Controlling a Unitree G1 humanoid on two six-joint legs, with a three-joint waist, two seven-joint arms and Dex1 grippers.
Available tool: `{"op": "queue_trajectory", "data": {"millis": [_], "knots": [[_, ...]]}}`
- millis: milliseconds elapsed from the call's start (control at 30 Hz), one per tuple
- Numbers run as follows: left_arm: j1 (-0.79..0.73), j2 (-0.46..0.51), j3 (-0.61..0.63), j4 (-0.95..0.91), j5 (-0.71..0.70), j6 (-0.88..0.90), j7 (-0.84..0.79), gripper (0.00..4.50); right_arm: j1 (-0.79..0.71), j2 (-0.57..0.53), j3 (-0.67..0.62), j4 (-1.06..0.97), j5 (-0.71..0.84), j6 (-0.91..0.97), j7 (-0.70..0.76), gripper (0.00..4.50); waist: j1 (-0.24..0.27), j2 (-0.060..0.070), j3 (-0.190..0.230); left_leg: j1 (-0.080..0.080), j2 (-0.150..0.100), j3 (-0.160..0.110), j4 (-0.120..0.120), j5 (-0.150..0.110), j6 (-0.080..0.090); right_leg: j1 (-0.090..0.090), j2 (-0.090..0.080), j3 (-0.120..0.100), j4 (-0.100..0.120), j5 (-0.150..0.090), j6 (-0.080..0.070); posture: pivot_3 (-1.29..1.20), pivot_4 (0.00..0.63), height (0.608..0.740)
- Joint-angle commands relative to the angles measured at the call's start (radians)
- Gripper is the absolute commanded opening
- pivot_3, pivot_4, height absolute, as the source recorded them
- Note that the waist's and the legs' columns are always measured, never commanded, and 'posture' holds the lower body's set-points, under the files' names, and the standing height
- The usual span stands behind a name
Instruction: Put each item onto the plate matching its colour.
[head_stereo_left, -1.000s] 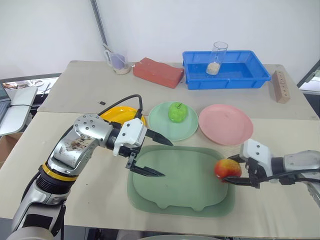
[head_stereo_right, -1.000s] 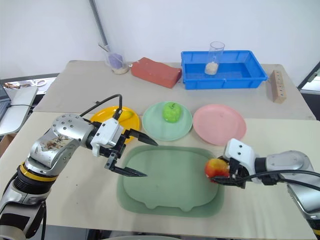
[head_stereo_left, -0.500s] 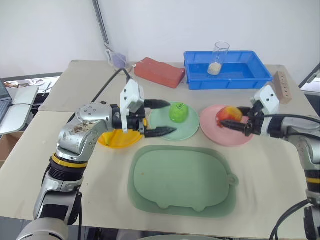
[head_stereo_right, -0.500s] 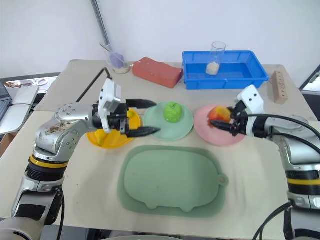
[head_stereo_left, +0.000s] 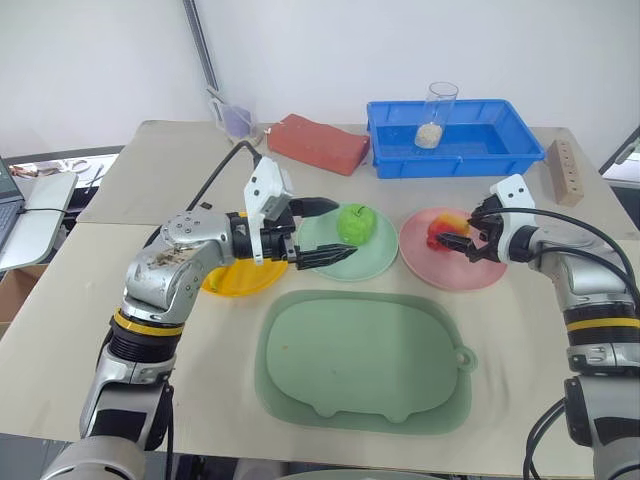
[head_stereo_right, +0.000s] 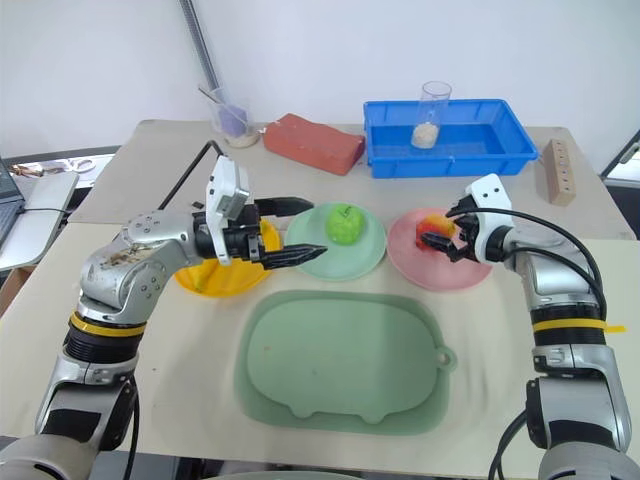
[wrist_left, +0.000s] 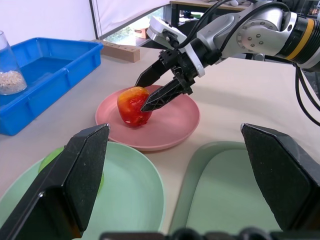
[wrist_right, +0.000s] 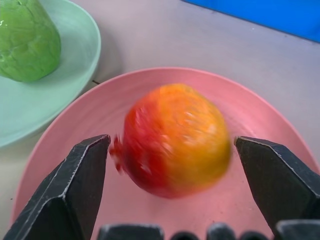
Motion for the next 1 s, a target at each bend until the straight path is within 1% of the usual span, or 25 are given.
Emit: {"op": "queue_trajectory", "data": {"millis": [33,133,233,300,367,467,567,667,700,767,1000], "knots": [[-0.002,0.027,0.073,-0.028,-0.033,0.021,0.029,4.50,0.036,-0.051,-0.091,-0.145,0.048,0.024,0.012,4.48,0.002,0.001,0.000,0.000,0.000,0.000,0.000,0.000,0.000,0.000,0.000,0.000,0.000,0.000,0.000,0.00,0.150,0.740],[-0.018,0.044,0.164,0.029,-0.040,0.042,0.106,4.50,0.078,-0.042,-0.208,-0.250,0.102,0.057,-0.047,4.48,-0.001,0.000,0.000,0.000,0.000,0.000,-0.001,0.000,0.000,-0.001,0.000,0.000,0.000,0.000,0.000,0.00,0.150,0.740],[-0.041,0.056,0.281,0.148,0.027,-0.004,0.275,4.50,0.130,-0.017,-0.326,-0.315,0.106,0.025,-0.154,4.48,-0.001,-0.001,0.001,0.001,0.000,0.000,0.000,0.000,0.000,0.000,0.000,0.000,0.001,0.000,0.000,0.00,0.150,0.740],[-0.051,0.068,0.356,0.248,0.100,-0.077,0.420,4.50,0.186,-0.004,-0.379,-0.321,0.062,-0.036,-0.242,4.48,-0.002,-0.001,0.001,0.002,0.000,0.000,-0.001,0.000,0.000,0.000,0.000,0.000,0.000,0.000,0.000,0.00,0.150,0.740],[-0.042,0.100,0.408,0.374,0.200,-0.182,0.568,4.50,0.258,-0.005,-0.391,-0.304,-0.005,-0.136,-0.303,4.48,-0.001,-0.002,0.000,0.002,0.000,0.000,-0.001,0.000,0.000,0.000,0.000,0.000,0.000,0.000,0.000,0.00,0.150,0.740],[0.013,0.147,0.479,0.544,0.280,-0.321,0.703,4.50,0.325,0.017,-0.426,-0.240,-0.057,-0.255,-0.402,4.48,-0.007,-0.001,-0.002,0.002,0.000,0.000,-0.002,0.000,0.000,-0.001,0.000,0.001,0.000,0.000,0.000,0.00,0.150,0.740],[0.094,0.162,0.533,0.664,0.301,-0.432,0.751,4.50,0.343,0.048,-0.473,-0.145,-0.072,-0.338,-0.502,4.48,-0.009,0.000,-0.002,0.003,0.000,0.001,-0.003,0.000,0.000,-0.001,-0.001,0.002,0.000,0.000,0.000,0.00,0.150,0.740],[0.147,0.155,0.558,0.742,0.304,-0.488,0.779,4.50,0.345,0.060,-0.475,-0.049,-0.096,-0.422,-0.567,4.48,-0.007,-0.001,-0.001,0.006,0.000,0.001,-0.004,0.000,-0.001,-0.003,-0.001,0.001,0.000,0.000,0.000,0.00,0.150,0.740],[0.162,0.152,0.556,0.763,0.308,-0.503,0.787,4.50,0.340,0.067,-0.476,-0.021,-0.095,-0.438,-0.583,4.48,-0.003,-0.004,-0.001,0.007,0.000,0.001,-0.004,0.000,-0.001,-0.002,-0.001,0.001,0.000,0.000,0.000,0.00,0.150,0.740],[0.186,0.135,0.563,0.786,0.293,-0.519,0.788,4.50,0.328,0.079,-0.474,0.028,-0.096,-0.471,-0.616,4.48,0.001,-0.006,-0.002,0.006,0.000,0.001,-0.004,0.000,-0.001,-0.002,-0.001,0.000,0.000,0.000,0.000,0.00,0.150,0.740],[0.207,0.098,0.578,0.831,0.269,-0.555,0.793,4.50,0.316,0.107,-0.464,0.105,-0.093,-0.541,-0.673,4.48,-0.004,-0.006,-0.002,0.006,0.000,0.001,-0.005,0.001,-0.002,-0.001,-0.002,0.000,0.000,0.000,0.000,0.00,0.150,0.740]]}}
